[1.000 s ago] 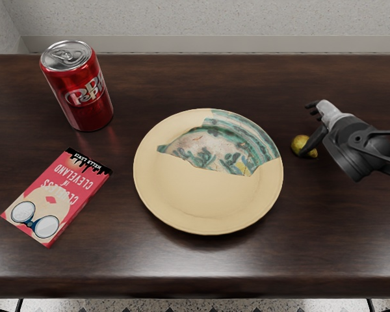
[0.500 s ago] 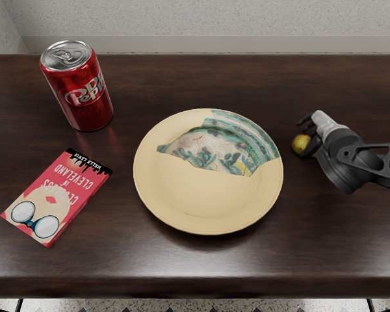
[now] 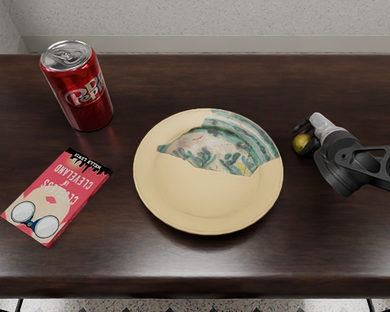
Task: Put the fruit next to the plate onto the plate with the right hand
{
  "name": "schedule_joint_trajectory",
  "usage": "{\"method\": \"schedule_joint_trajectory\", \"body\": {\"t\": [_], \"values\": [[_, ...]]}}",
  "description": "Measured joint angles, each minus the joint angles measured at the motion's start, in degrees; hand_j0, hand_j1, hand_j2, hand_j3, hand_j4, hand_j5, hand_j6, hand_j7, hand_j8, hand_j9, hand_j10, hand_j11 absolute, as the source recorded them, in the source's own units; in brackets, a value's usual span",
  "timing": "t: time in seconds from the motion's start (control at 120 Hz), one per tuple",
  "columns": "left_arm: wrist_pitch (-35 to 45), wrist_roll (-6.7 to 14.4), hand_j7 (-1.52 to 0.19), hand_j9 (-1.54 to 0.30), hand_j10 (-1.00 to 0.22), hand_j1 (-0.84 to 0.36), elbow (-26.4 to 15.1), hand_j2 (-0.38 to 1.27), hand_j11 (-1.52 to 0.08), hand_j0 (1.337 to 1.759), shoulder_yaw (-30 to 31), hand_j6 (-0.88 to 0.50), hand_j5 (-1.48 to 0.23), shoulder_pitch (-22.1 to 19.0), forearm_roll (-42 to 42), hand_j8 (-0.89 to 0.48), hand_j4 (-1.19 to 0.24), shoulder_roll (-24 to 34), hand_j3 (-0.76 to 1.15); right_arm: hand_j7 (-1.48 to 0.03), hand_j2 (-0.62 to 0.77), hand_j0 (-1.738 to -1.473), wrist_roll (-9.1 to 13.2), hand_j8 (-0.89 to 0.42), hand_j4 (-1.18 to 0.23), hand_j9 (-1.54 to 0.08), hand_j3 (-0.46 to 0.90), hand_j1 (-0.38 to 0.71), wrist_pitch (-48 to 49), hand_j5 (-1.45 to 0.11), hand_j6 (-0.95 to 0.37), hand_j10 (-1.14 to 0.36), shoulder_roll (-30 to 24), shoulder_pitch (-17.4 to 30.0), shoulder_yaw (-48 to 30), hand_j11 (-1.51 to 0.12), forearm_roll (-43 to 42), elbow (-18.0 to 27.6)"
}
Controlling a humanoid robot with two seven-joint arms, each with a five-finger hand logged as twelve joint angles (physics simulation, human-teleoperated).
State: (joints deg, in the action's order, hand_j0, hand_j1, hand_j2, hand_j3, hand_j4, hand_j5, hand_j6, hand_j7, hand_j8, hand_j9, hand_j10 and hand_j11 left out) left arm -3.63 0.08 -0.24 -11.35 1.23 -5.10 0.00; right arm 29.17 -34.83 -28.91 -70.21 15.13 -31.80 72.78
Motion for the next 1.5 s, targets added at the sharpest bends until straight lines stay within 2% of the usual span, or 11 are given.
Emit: {"method": "schedule_joint_trajectory", "body": {"t": [0.108,0.292,0.4,0.667,0.817,1.017,1.1,1.333,1.5], "values": [[0.0,0.0,-0.03,-0.03,-0.02,0.32,0.0,0.00,-0.03,1.658,0.0,-0.02,-0.03,0.0,0.0,-0.02,-0.02,0.0,0.00,-0.76,-0.07,-1.644,-0.2,-0.36,-0.56,-0.81,0.00,0.23,0.1,-0.79,-0.44,-0.51,0.0,0.3,0.0,-0.82,-0.1,-0.2],[0.0,0.0,-0.03,-0.03,-0.02,0.32,0.0,0.00,-0.03,1.658,0.0,-0.02,-0.03,0.0,0.0,-0.02,-0.02,0.0,0.00,-0.86,0.11,-1.645,-0.1,-0.40,-0.66,-0.89,0.00,0.26,0.0,-0.87,-0.44,-0.58,0.0,0.5,0.0,-0.90,-0.2,-0.4],[0.0,0.0,-0.03,-0.03,-0.02,0.32,0.0,0.00,-0.03,1.658,0.0,-0.02,-0.03,0.0,0.0,-0.02,-0.02,0.0,0.00,-0.92,0.10,-1.646,0.0,-0.37,-0.71,-0.96,0.00,0.26,0.0,-0.93,-0.41,-0.56,0.0,0.6,0.0,-0.97,-0.1,-0.5],[0.0,0.0,-0.03,-0.03,-0.02,0.32,0.0,0.00,-0.03,1.658,0.0,-0.02,-0.03,0.0,0.0,-0.02,-0.02,0.0,0.00,-1.07,0.09,-1.642,0.0,-0.34,-0.65,-1.13,0.00,0.22,0.1,-1.10,-0.36,-0.54,-0.1,0.1,-0.2,-1.15,0.7,-0.4],[0.0,0.0,-0.03,-0.03,-0.02,0.32,0.0,0.00,-0.03,1.658,0.0,-0.02,-0.03,0.1,0.0,-0.02,-0.02,0.0,0.00,-1.10,0.06,-1.642,0.3,-0.33,-0.64,-1.17,0.00,0.20,0.2,-1.15,-0.36,-0.53,-1.6,-0.4,-1.8,-1.19,1.2,-0.1],[0.0,0.0,-0.03,-0.03,-0.02,0.32,0.0,0.00,-0.03,1.658,0.0,-0.02,-0.03,0.0,0.0,-0.02,-0.02,0.0,0.00,-1.12,0.04,-1.640,0.5,-0.34,-0.65,-1.19,0.00,0.19,2.5,-1.16,-0.36,-0.53,-5.2,-0.4,-7.7,-1.21,1.9,1.1],[0.0,0.0,-0.03,-0.03,-0.02,0.32,0.0,0.00,-0.03,1.658,0.0,-0.02,-0.03,0.0,0.0,-0.02,-0.02,0.0,0.00,-1.13,0.04,-1.640,0.5,-0.33,-0.64,-1.19,0.00,0.19,6.5,-1.16,-0.36,-0.53,-7.0,-0.3,-10.3,-1.22,2.6,2.6],[0.0,0.0,-0.03,-0.03,-0.02,0.32,0.0,0.00,-0.03,1.658,0.0,-0.02,-0.03,0.0,0.0,-0.02,-0.02,0.0,0.00,-1.13,0.04,-1.640,0.5,-0.32,-0.64,-1.21,0.00,0.19,16.5,-1.19,-0.36,-0.51,-13.2,0.0,-16.9,-1.23,4.6,10.9],[0.0,0.0,-0.03,-0.03,-0.02,0.32,0.0,0.00,-0.03,1.658,0.0,-0.02,-0.03,0.0,0.0,-0.02,-0.02,0.0,0.00,-1.13,0.05,-1.641,0.5,-0.31,-0.62,-1.21,0.00,0.19,22.8,-1.21,-0.35,-0.51,-15.5,0.1,-20.7,-1.23,6.4,14.1]]}}
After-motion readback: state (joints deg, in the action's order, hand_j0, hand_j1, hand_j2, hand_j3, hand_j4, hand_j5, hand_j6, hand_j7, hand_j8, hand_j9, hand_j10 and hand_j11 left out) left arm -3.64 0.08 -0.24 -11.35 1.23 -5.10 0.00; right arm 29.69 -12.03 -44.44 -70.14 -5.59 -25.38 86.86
